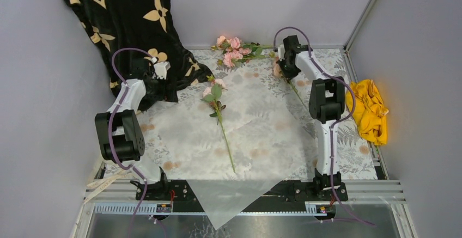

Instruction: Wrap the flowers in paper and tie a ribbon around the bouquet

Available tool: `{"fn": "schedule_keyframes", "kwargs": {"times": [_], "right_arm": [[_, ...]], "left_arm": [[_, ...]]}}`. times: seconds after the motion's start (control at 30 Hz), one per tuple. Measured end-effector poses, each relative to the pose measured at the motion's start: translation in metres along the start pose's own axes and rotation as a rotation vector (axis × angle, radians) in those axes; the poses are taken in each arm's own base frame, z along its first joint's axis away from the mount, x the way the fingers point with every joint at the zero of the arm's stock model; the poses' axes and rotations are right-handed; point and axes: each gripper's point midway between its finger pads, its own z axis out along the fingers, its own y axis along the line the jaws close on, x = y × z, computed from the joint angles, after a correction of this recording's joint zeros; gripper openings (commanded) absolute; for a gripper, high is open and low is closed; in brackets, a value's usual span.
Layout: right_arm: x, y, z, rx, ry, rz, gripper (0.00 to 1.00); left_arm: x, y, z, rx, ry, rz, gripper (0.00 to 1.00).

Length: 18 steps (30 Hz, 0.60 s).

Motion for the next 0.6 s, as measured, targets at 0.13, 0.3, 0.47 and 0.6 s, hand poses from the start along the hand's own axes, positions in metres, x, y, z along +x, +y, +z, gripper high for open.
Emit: {"fn": "schedule_keyframes", "kwargs": {"times": [0.13, 0.3, 0.47, 0.6], "right_arm": [[-0.014, 0.000, -0.057, 0.022, -0.133, 0.160, 0.00], [-0.018, 0.044, -0.184, -0.133, -0.540, 0.469, 0.00], [-0.044, 0.155, -0.231, -0.398, -0.758, 0.513, 0.00], [-0.033, 0.259, -0.165, -0.550, -0.574, 0.465, 0.69]], "left_arm": [[-0.001, -0.001, -0.004, -0.007, -0.016, 0.007, 0.99], [-0.003, -0.004, -0.013, -0.013, -0.047, 0.019, 0.99], [-0.005, -0.005, -0.014, -0.012, -0.062, 0.025, 0.99], [-0.002, -0.006, -0.013, -0.005, -0.058, 0.022, 0.99]]}}
